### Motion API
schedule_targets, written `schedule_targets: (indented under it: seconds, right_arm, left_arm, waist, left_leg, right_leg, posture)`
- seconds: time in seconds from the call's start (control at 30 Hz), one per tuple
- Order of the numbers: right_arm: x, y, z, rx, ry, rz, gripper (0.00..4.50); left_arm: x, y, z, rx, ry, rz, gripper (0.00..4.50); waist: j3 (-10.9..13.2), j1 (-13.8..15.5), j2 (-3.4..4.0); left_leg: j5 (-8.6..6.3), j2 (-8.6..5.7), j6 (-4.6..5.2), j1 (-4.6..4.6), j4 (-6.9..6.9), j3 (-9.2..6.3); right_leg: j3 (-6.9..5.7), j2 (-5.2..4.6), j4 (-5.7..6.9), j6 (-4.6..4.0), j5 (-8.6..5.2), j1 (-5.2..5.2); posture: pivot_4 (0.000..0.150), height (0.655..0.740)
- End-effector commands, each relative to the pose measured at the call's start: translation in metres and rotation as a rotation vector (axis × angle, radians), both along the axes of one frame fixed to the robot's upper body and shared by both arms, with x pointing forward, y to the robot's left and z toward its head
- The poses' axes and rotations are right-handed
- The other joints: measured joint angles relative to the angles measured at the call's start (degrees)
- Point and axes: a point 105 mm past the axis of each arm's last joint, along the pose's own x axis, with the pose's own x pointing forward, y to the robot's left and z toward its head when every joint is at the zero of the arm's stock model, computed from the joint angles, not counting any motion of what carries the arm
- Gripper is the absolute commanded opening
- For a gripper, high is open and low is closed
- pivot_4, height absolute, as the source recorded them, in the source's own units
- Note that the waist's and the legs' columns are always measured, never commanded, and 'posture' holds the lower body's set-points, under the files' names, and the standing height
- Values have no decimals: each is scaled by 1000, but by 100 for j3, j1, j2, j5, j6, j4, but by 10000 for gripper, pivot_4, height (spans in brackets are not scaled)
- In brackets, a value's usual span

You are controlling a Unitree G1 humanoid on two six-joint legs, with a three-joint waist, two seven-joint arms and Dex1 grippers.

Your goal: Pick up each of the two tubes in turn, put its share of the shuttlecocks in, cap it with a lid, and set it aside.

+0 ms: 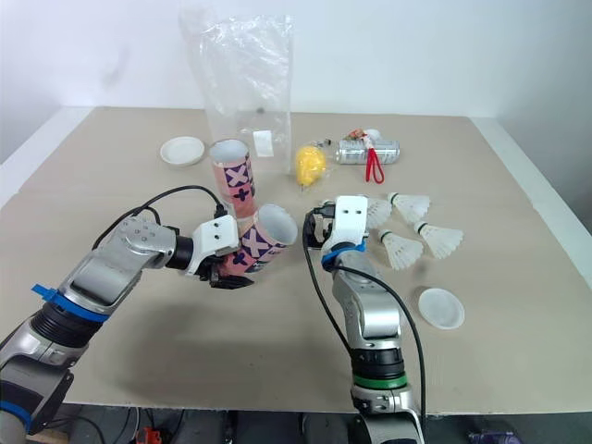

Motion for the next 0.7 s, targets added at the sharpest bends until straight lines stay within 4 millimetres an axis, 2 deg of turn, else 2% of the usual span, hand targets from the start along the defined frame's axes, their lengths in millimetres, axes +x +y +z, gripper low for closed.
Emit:
schedule_targets:
  seconds: [0.03,0.23,0.3,0.37,0.5,0.53,0.6,0.7]
  right_arm:
    - [8,3,14,33,-49,-18,44627]
    - [23,6,10,67,-36,-26,44627]
    - [29,6,6,81,-16,-33,39087]
    - [35,4,5,82,-18,-37,29921]
    - [40,7,9,77,-27,-28,16472]
    - [41,8,9,78,-29,-27,12317]
    - [41,9,10,72,-35,-24,1293]
    - [40,12,12,56,-49,-12,515]
  left_arm:
    - [4,7,6,11,-35,36,37125]
    - [3,6,5,6,-33,43,37125]
    - [3,6,5,3,-31,46,37125]
    - [3,6,4,3,-32,51,37125]
    - [2,6,4,2,-30,52,37125]
    - [2,6,3,1,-29,54,37125]
    - [1,6,3,-1,-28,57,37125]
    - [1,6,2,-2,-27,61,37125]
  waist:
    - [0,-2,0]
    - [0,-38,1]
    - [1,-78,2]
    - [1,-84,1]
    - [1,-107,2]
    - [1,-113,2]
    - [1,-114,2]
    - [1,-114,2]
  left_leg:
    - [0,0,0,0,0,0]
    - [3,0,-1,1,-6,-2]
    - [3,0,-1,1,-7,-2]
    - [7,0,-3,1,-8,-4]
    - [9,0,-5,1,-10,-6]
    - [9,-1,-5,1,-11,-6]
    - [10,-1,-6,2,-13,-7]
    - [11,-1,-6,1,-14,-8]
  right_leg:
    - [0,0,0,0,0,0]
    - [-2,0,0,-1,0,0]
    - [-2,0,0,-1,1,1]
    - [-4,0,0,-1,2,2]
    - [-6,-1,0,-1,2,3]
    - [-6,-1,0,-1,2,2]
    - [-6,-1,0,-1,2,2]
    - [-8,-1,0,-1,1,2]
  posture:
    - [1500,7400]
    - [1500,7400]
    - [1500,7400]
    - [1500,7400]
    - [1500,7400]
    - [1500,7400]
    - [1500,7400]
    - [1500,7400]
